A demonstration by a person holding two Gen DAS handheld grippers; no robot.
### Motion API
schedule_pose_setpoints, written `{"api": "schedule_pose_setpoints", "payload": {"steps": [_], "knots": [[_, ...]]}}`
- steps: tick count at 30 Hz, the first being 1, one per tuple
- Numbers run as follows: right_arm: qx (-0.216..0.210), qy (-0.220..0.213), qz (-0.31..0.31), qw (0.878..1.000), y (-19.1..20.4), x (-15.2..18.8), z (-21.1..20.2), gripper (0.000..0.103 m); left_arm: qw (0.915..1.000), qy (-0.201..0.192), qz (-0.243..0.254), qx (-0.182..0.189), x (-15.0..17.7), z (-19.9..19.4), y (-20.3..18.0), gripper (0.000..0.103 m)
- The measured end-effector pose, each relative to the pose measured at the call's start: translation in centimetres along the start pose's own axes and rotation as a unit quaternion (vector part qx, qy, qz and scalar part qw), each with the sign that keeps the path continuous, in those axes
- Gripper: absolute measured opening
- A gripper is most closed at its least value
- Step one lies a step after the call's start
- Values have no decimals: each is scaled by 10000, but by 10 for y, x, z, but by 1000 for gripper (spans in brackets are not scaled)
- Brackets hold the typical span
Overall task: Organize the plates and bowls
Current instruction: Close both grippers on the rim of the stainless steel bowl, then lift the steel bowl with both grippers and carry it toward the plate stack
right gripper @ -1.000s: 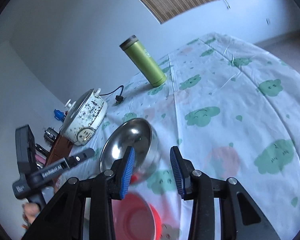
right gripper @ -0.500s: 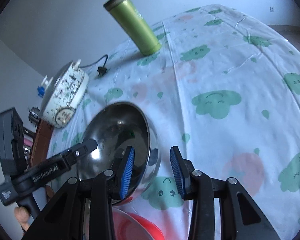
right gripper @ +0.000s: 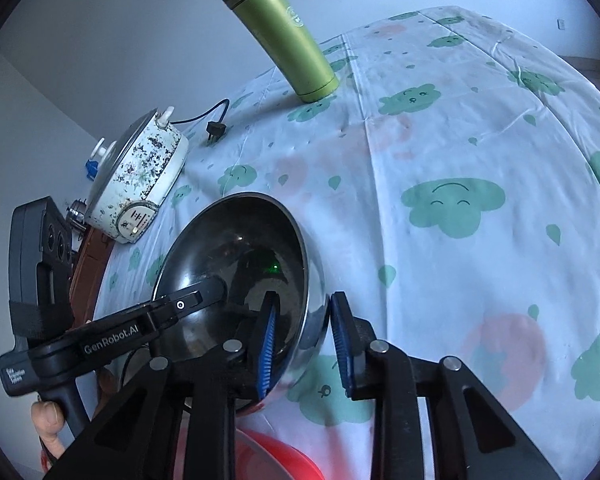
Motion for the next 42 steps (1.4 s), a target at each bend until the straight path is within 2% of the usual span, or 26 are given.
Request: {"api": "schedule_pose_setpoints", "payload": {"steps": [3, 12, 19, 29, 34, 42], "knots": [[6, -30, 14, 10000, -2, -1, 0, 22, 9998, -136, -68, 135, -2, -10, 1, 9], [2, -426, -161, 9990, 13, -7, -28, 15, 9984, -535, 112, 126, 0, -45, -11, 9], [-25, -619, -238, 9978, 29, -4, -47, 15, 9959, -870, 242, -40, 6, -73, -16, 9], [-186, -669, -312, 9971, 51, 6, -64, 15, 9936, -1091, 269, -129, 20, -101, -13, 9], [-182, -589, -406, 9973, 61, 18, -65, 15, 9941, -1058, 215, -134, 31, -108, -2, 9], [-255, -499, -471, 9973, 80, 40, -62, 15, 9929, -1111, 187, -373, 56, -121, 13, 10]]}}
Point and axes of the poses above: each gripper's, at about its wrist camera, not at the fingertips, and z roughly the way its jaws point, y to its left, x to its underside, the point moved 2 cm from there along z, roughly the way its jaws point
